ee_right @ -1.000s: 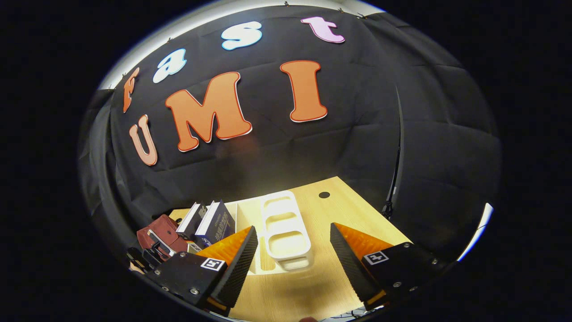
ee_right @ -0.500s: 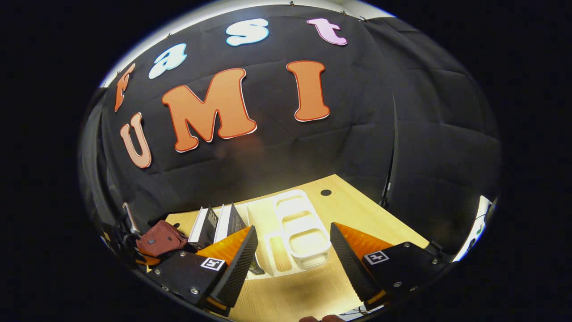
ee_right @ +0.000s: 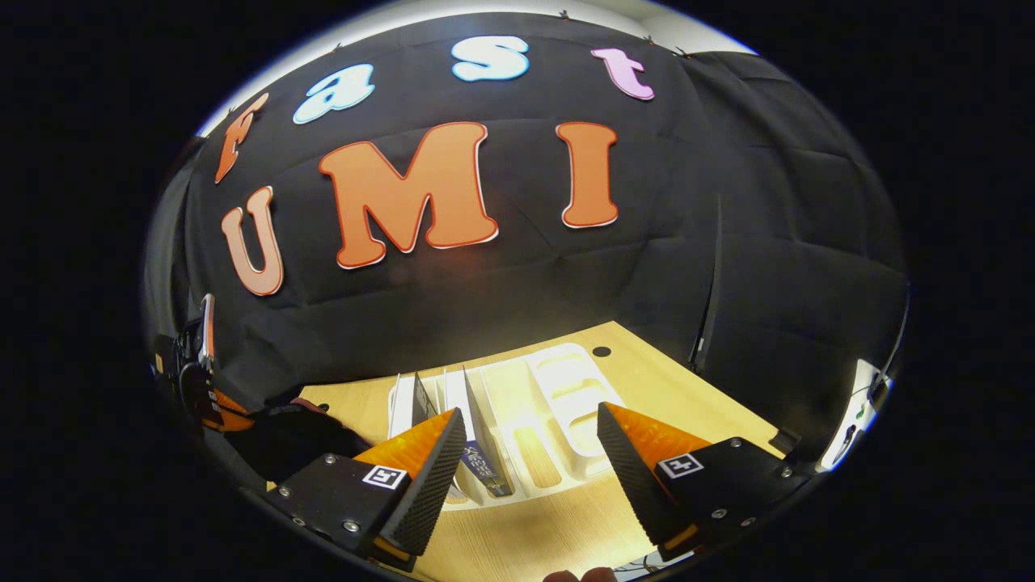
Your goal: Open the schoolbag, grab two books from the bookshelf and put them into the schoolbag.
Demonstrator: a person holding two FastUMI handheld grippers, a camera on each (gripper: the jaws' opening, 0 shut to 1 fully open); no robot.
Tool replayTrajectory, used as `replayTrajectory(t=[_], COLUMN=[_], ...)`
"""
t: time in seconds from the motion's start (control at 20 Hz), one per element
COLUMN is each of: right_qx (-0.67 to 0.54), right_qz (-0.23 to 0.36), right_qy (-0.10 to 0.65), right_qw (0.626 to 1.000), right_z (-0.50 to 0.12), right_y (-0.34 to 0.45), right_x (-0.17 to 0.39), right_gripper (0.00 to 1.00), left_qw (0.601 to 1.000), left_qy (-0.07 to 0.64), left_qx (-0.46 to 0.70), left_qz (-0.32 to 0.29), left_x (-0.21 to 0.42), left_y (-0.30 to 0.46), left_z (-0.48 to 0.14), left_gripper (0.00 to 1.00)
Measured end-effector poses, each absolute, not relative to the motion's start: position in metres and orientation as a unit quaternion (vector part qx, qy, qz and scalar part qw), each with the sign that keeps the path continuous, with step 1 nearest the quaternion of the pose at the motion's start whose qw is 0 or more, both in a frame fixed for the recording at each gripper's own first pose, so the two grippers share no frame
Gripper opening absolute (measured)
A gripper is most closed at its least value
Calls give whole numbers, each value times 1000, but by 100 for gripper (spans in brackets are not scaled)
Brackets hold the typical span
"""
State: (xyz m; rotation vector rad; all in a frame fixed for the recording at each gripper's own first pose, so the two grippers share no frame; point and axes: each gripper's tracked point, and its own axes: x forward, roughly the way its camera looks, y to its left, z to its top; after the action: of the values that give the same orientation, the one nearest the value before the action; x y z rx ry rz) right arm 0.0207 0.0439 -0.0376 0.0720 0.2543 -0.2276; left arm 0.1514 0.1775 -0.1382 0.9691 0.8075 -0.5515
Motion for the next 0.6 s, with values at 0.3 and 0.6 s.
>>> replayTrajectory(t=[0.3, 0.6], right_qx=[-9, -5], right_qz=[-88, 16], right_qy=[155, 214], right_qw=[984, 977], right_z=[-23, 6], right_y=[66, 137], right_x=[41, 81], right_gripper=[97, 97], left_qw=[791, 798], left_qy=[379, 379], left_qx=[414, 394], left_qz=[-243, -254], left_x=[162, 166], left_y=[203, 209], left_z=[-117, -121], left_gripper=[0, 1])
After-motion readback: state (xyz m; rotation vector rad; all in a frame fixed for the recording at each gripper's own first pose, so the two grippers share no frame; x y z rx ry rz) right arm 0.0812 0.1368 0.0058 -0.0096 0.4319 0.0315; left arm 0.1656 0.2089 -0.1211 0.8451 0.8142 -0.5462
